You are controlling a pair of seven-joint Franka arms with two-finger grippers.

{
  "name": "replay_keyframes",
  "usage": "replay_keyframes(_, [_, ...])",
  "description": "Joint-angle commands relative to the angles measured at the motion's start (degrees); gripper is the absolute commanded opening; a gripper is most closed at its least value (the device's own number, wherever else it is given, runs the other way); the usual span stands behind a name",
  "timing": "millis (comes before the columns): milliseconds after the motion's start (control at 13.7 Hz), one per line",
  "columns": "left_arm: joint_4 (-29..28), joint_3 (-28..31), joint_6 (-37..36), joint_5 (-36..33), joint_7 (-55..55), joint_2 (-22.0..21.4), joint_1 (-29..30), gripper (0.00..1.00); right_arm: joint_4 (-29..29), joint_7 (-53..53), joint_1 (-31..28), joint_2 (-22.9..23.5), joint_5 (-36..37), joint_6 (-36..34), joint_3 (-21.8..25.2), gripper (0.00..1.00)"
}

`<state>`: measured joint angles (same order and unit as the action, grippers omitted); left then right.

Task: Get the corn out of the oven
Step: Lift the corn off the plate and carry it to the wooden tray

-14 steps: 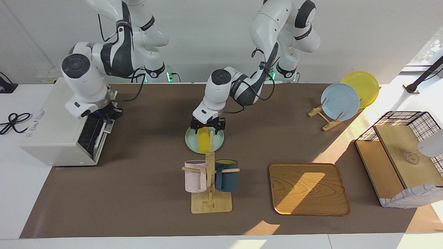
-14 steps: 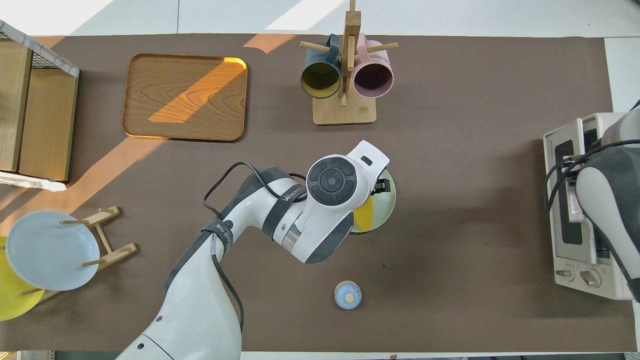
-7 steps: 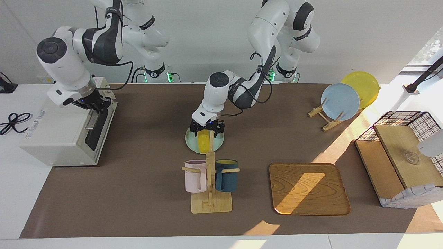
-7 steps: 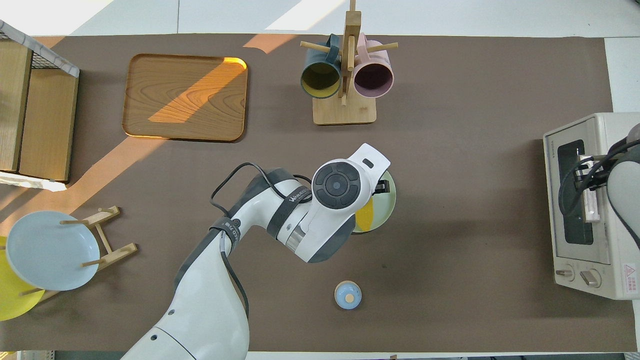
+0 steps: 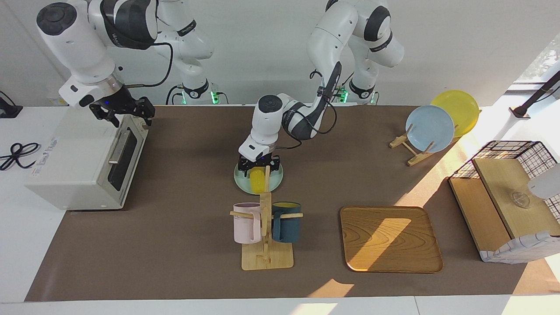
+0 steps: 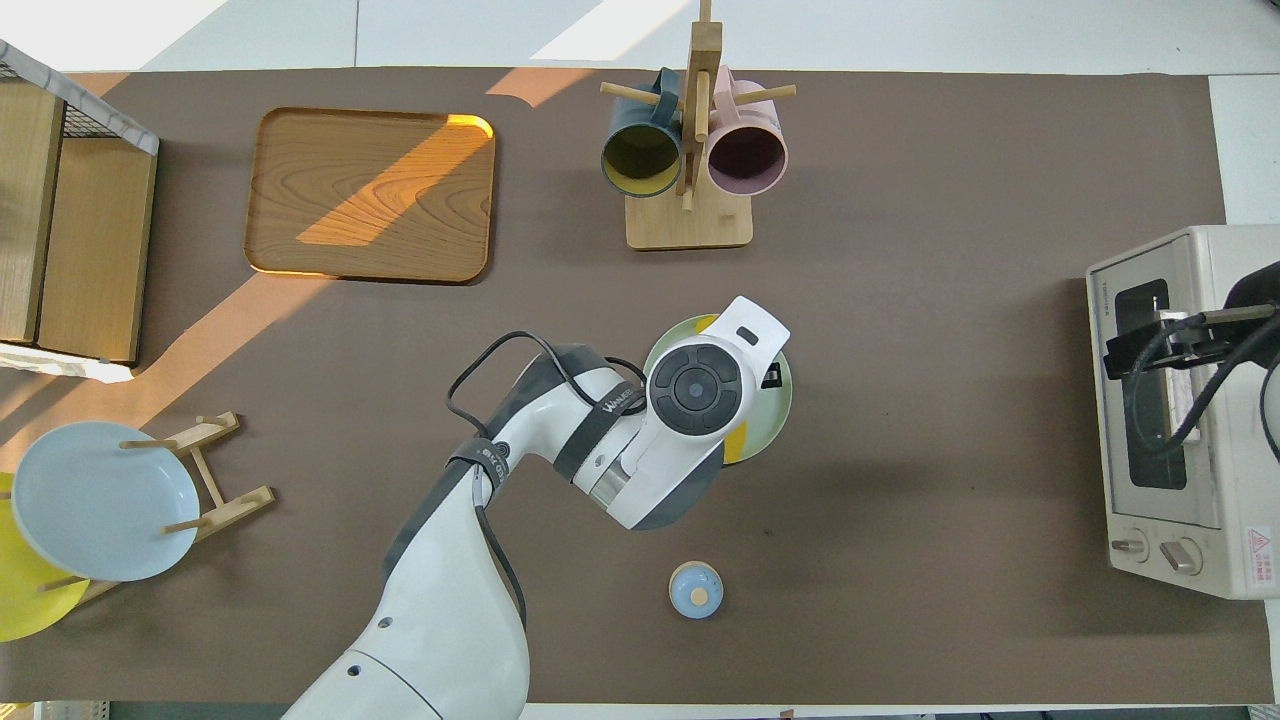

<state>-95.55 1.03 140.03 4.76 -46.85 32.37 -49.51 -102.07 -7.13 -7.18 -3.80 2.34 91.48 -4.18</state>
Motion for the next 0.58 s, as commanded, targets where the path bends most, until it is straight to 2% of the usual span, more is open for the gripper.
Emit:
replay_keyframes(0, [1.16, 0.90, -2.29, -1.33, -0.52, -0.54, 0.90, 0.00, 6.06, 0.36, -0.03, 3.52, -1.37, -2.69, -0.30, 1.00])
replay_keyframes(146, [1.51, 0.90, -4.06, -1.33, -0.43, -2.12, 1.43, 0.00, 13.71, 0.63, -0.03, 8.96, -1.11, -8.23, -0.21, 1.00])
replay_keyframes(292, [1.42, 0.90, -7.82, -1.07, -0.17, -5.36, 3.26, 0.00, 12.78, 0.72, 0.15, 8.64, -1.28, -8.16, -0.39, 1.00])
replay_keyframes(510, [1.24, 0.64, -19.31, -0.11, 6.21, -12.92, 10.10, 0.00, 9.61, 0.81, 3.14, 6.62, -1.19, -8.16, 1.27, 1.00])
